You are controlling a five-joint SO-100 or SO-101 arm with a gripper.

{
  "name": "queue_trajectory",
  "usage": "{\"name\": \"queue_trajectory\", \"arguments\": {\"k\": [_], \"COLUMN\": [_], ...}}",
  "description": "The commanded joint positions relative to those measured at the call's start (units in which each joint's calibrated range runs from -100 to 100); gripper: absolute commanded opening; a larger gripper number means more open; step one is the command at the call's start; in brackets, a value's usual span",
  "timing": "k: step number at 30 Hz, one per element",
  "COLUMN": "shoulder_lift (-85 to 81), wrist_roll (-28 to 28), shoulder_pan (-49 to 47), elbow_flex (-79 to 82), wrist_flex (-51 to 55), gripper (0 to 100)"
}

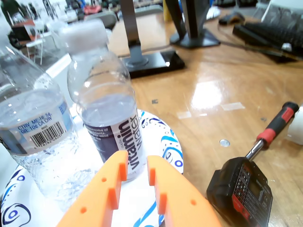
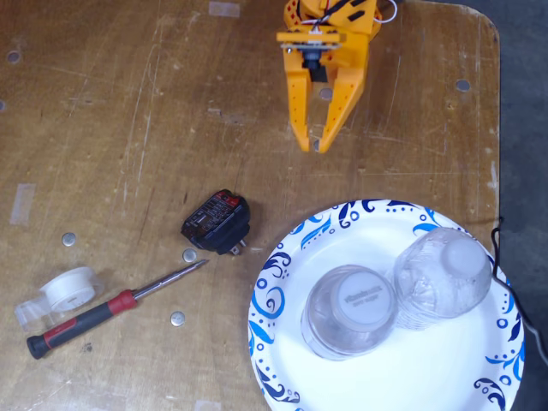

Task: Move the bottles to the plate

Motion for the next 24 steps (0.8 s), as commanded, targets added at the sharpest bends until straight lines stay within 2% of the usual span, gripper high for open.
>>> {"name": "queue_trajectory", "arguments": {"k": [1, 11, 24], "shoulder_lift": [-0.5, -0.5, -0.5], "wrist_roll": [-0.3, 0.1, 0.1], "shoulder_pan": [-0.2, -0.6, -1.2], "elbow_flex": [1.2, 1.2, 1.2], "wrist_flex": [1.3, 12.0, 12.3], "gripper": [5, 5, 5]}}
